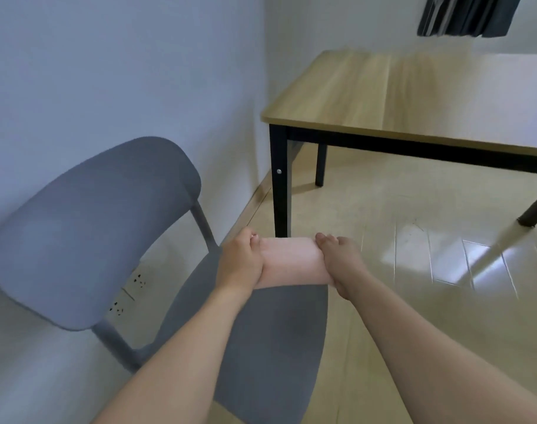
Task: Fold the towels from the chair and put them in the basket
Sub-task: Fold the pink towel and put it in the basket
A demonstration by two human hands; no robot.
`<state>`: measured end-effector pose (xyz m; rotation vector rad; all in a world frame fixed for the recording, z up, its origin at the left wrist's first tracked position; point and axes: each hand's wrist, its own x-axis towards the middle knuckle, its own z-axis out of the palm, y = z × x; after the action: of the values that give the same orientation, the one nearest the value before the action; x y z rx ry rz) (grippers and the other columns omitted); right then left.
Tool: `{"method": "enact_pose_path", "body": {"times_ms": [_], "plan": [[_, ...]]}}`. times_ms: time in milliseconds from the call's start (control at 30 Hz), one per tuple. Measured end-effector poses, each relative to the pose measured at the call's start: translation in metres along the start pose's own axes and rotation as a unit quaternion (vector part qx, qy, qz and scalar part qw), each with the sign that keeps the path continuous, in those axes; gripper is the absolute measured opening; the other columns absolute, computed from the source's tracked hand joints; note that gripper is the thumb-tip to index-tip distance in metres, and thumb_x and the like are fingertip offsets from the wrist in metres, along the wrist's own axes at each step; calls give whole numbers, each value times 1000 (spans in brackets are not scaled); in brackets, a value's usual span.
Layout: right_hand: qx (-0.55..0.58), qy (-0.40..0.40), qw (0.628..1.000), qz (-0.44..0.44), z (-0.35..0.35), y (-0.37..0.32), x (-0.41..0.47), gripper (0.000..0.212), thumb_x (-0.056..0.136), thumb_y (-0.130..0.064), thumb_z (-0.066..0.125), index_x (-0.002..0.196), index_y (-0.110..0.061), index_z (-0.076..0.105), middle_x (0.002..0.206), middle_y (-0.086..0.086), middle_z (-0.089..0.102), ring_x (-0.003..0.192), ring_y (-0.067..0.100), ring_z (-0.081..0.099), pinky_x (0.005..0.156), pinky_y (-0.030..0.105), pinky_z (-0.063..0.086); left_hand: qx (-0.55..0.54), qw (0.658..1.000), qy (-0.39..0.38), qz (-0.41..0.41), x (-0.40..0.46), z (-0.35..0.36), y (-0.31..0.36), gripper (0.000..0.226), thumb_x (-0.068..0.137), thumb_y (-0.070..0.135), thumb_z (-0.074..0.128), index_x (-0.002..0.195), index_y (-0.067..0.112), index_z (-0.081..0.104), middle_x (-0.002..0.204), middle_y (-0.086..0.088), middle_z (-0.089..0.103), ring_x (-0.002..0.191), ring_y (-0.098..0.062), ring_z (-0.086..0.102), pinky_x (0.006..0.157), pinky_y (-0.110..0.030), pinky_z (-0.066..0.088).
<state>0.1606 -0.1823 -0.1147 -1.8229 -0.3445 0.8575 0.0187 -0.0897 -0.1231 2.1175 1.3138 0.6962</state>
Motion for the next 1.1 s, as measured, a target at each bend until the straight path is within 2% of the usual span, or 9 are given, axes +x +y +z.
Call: {"method": "enact_pose_path", "body": {"times_ms": [67, 200, 300, 400, 467, 567, 800, 933, 1100], "plan": [[-5, -8, 1000, -6, -20, -55, -22, 27, 97, -37, 45, 111, -15, 53, 107, 6, 57, 109, 31, 54, 100, 48, 44, 7, 1000, -4, 5, 10, -37, 49, 23, 101, 22, 36, 91, 15, 55, 86, 3, 56, 77, -11, 50, 59, -18, 34], [-40, -21, 999, -6, -73, -175, -78, 42, 96, -44, 44, 124, -14, 54, 122, 8, 57, 111, 31, 55, 99, 49, 46, 3, 1000, -7, 8, 17, -128, 163, 24, 101, 21, 36, 100, 12, 58, 92, 2, 58, 83, -13, 52, 62, -20, 34], [-18, -14, 1000, 6, -112, -260, -128, 34, 96, -42, 47, 113, -15, 58, 107, 4, 60, 99, 25, 56, 90, 41, 47, -16, 1000, 7, -6, 6, -192, 240, 21, 100, 19, 37, 92, 14, 56, 91, -1, 60, 79, -15, 52, 62, -23, 34], [-19, -20, 1000, -16, -142, -313, -174, 25, 97, -36, 49, 94, -13, 58, 84, -1, 57, 80, 18, 54, 70, 31, 43, -34, 999, 17, -27, -18, -236, 294, 20, 99, 17, 36, 85, 16, 51, 87, -1, 59, 78, -17, 52, 64, -27, 36], [-27, -18, 999, -7, -154, -325, -193, 27, 95, -38, 51, 96, -12, 58, 86, 0, 58, 79, 18, 55, 67, 30, 43, -45, 998, 27, -32, -33, -251, 313, 21, 98, 16, 37, 82, 16, 51, 85, 0, 59, 78, -17, 52, 65, -27, 37], [-14, -9, 1000, 17, -169, -327, -209, 36, 92, -43, 55, 108, -11, 61, 102, 6, 64, 94, 25, 59, 82, 37, 48, -50, 998, 22, -31, -46, -262, 330, 21, 99, 16, 38, 83, 18, 51, 85, 1, 59, 79, -15, 52, 66, -24, 36], [52, 4, 998, 32, -194, -326, -194, 36, 91, -41, 58, 106, -9, 61, 98, 4, 63, 85, 19, 59, 74, 32, 47, -75, 996, -12, -53, -29, -241, 352, 22, 100, 19, 39, 85, 17, 54, 77, 10, 54, 74, -9, 51, 59, -16, 36], [65, 0, 998, 23, -247, -335, -165, 38, 89, -42, 60, 101, -6, 61, 99, 8, 65, 87, 23, 61, 78, 36, 49, -87, 995, -20, -45, -19, -211, 400, 23, 101, 20, 39, 84, 15, 54, 76, 9, 54, 72, -9, 51, 57, -19, 35], [88, -29, 996, 16, -338, -344, -120, 39, 91, -41, 58, 107, -6, 61, 104, 8, 65, 89, 24, 62, 71, 32, 50, -102, 994, 3, -31, -14, -155, 483, 23, 100, 20, 40, 86, 15, 58, 77, 9, 57, 72, -4, 52, 57, -16, 33]]}}
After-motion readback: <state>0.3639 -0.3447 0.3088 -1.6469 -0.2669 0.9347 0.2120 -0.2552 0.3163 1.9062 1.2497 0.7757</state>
